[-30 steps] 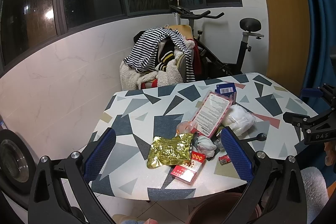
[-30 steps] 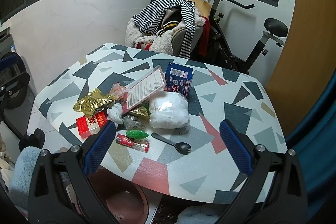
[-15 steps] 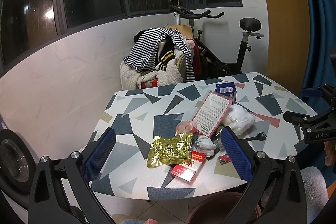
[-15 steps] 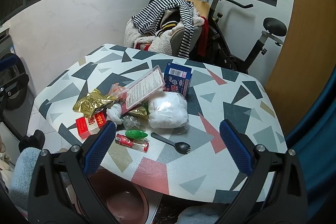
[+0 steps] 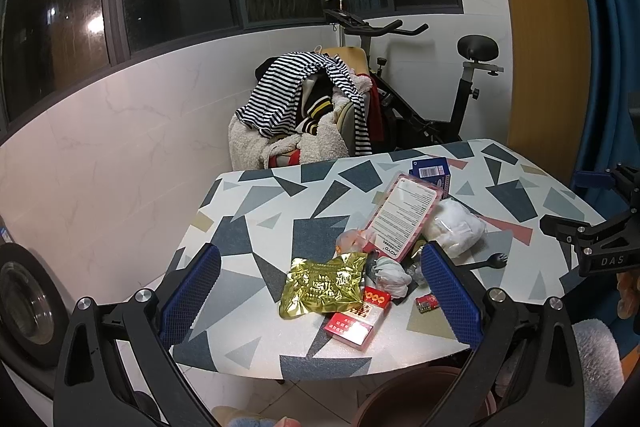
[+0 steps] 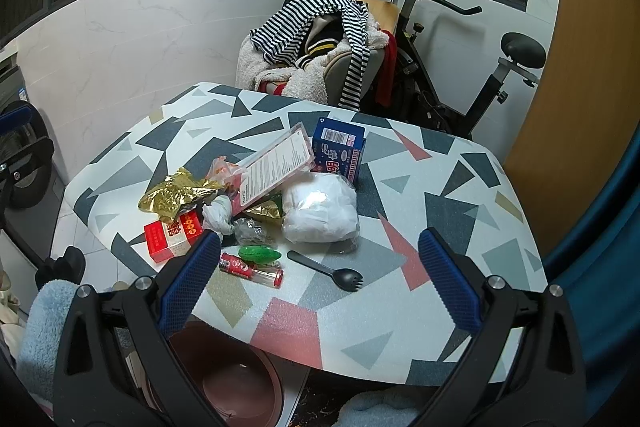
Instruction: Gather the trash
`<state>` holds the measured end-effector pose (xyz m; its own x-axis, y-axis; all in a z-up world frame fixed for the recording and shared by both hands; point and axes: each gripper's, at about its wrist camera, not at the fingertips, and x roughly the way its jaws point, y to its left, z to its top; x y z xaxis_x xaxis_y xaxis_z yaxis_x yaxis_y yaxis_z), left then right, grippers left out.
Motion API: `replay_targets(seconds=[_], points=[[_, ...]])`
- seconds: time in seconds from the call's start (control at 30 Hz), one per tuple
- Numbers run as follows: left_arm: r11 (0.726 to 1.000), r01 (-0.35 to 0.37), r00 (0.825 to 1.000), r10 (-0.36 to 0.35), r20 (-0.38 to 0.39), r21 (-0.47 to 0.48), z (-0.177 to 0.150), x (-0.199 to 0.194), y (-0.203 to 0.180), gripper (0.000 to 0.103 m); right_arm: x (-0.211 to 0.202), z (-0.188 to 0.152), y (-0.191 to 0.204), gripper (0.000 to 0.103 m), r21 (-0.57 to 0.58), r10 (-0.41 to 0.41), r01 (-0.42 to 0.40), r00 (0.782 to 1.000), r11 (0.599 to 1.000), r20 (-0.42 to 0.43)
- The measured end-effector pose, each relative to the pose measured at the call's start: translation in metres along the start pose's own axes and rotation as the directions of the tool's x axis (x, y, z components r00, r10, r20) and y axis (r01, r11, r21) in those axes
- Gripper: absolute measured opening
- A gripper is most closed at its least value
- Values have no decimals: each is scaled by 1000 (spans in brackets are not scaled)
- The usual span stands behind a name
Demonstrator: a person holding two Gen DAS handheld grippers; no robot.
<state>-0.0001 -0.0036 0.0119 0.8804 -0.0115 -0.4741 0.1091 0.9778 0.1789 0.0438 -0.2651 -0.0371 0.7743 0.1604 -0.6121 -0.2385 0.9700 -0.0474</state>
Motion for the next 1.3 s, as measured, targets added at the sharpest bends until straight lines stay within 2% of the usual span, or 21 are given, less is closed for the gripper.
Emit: replay_targets(seconds=[0.6, 0.7, 0.83, 1.0, 1.17, 1.3], points=[[1000, 3, 1000, -3, -13, -7, -9, 4, -1, 98, 0, -2, -2, 97, -3, -3, 3, 1000, 1000, -6], [1000, -3, 1000, 3, -8, 11, -12, 7, -2, 98, 6, -16, -1, 97, 2, -12, 12, 1000, 1000, -10], [998, 53, 998, -51, -43, 25, -17, 20, -3, 98, 9, -20, -5, 97, 24, -6, 6, 1000, 1000, -20], [996, 86, 993, -85, -79, 17, -29, 35, -1, 98, 16, -23, -3, 97, 24, -11, 12, 1000, 1000, -24], [998, 50, 998, -48, -45, 36, -37, 42, -1, 98, 27, -31, 3, 97, -2, -8, 8, 1000, 1000, -21], [998, 53, 997, -51, -51, 39, -42, 50, 2, 98, 39, -39, 5, 98, 5, 17, -17, 1000, 1000, -24]])
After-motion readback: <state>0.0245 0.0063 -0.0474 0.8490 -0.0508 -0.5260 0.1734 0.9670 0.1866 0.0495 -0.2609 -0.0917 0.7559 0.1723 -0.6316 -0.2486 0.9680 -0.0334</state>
